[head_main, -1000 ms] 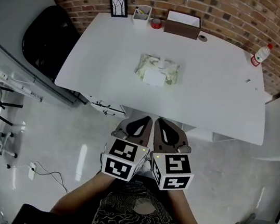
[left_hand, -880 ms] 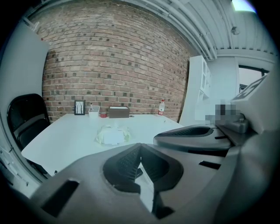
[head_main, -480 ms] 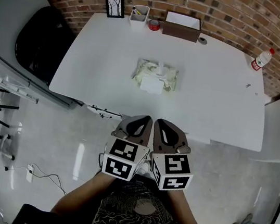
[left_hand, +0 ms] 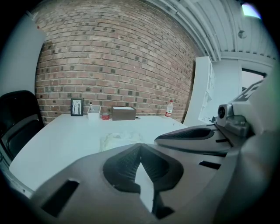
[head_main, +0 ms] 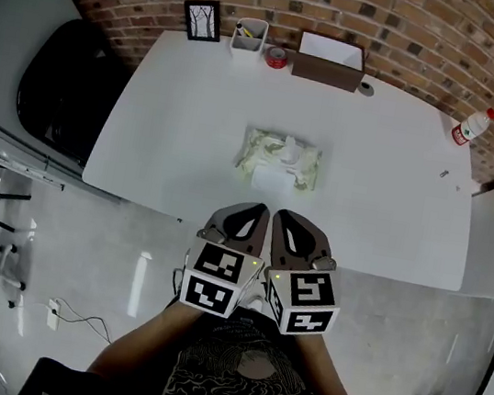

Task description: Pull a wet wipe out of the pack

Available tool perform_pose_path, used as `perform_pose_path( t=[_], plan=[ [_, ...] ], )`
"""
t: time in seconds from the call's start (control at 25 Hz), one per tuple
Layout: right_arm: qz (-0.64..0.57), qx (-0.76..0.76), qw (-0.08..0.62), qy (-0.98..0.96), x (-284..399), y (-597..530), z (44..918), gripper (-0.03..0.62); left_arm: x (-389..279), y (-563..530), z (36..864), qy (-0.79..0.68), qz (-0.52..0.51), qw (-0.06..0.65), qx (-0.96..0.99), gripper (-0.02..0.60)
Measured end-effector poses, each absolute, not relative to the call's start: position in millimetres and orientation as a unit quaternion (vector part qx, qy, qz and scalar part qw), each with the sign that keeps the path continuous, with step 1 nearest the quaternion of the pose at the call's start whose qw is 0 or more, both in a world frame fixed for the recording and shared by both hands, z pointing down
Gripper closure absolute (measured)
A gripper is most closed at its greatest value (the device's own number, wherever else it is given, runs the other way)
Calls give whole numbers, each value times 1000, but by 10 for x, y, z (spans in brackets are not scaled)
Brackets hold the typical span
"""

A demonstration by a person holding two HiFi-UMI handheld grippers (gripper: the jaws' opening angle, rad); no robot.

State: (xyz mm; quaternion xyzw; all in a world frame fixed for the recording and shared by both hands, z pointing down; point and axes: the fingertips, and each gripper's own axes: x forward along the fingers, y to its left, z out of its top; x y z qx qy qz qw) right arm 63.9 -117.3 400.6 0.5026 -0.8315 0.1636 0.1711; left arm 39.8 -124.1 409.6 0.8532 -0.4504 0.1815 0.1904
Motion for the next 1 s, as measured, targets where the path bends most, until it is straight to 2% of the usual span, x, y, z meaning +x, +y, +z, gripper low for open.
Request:
perform_pose_path(
  t=[1.0],
  plan=[
    [175, 538, 225, -793, 382, -2235, 4381, 572, 141, -2282, 4394, -401, 211, 193, 870, 569]
  ],
)
